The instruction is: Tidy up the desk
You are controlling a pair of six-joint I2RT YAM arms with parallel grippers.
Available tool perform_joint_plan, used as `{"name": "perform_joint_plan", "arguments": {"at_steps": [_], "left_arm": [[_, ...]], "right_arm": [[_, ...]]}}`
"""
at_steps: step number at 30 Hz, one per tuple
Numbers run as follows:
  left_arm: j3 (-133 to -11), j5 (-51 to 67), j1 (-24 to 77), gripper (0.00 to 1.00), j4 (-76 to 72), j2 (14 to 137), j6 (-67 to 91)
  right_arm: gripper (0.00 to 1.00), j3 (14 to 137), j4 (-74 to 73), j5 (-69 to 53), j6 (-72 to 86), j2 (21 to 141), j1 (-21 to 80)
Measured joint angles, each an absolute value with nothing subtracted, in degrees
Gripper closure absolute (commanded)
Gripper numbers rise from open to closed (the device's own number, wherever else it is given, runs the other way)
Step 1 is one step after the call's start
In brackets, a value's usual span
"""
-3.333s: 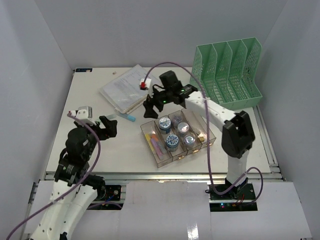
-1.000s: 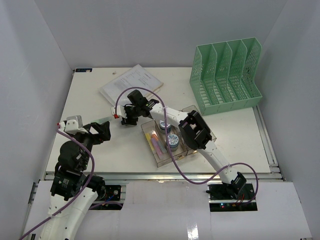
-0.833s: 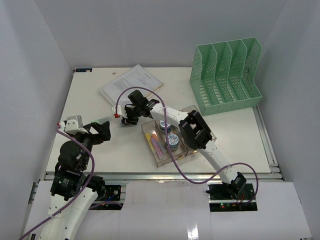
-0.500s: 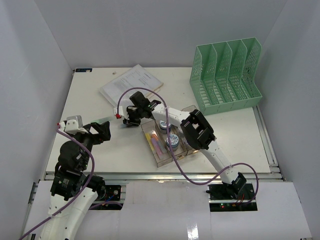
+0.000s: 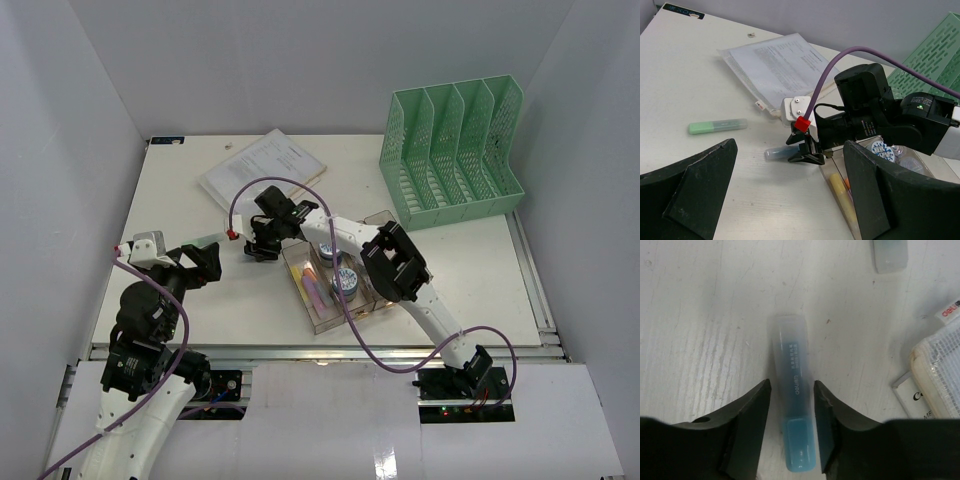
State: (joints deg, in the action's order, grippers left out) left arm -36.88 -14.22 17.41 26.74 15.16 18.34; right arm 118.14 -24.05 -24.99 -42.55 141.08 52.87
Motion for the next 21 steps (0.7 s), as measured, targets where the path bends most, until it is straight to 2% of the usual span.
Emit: {"name": "perform_joint_plan", "arguments": {"at_steps": [11,14,21], "left_arm": [[-36.88,-14.22,17.41,0.02,26.76,16.25,18.46],[-36.88,-14.17,17.41,0.02,26.76,16.88,18.46],[-36.88,-14.13,17.41,0.02,26.76,16.76,18.46]], "right_arm": [[0.86,121.57,-28.29,-27.04,-43.62,142.56,52.92],[0.89,126.88,-29.44,-27.61,-41.77,145.21,52.88],[0.92,128.13,-23.12,-31.45,-30.73,144.46,52.3]]}}
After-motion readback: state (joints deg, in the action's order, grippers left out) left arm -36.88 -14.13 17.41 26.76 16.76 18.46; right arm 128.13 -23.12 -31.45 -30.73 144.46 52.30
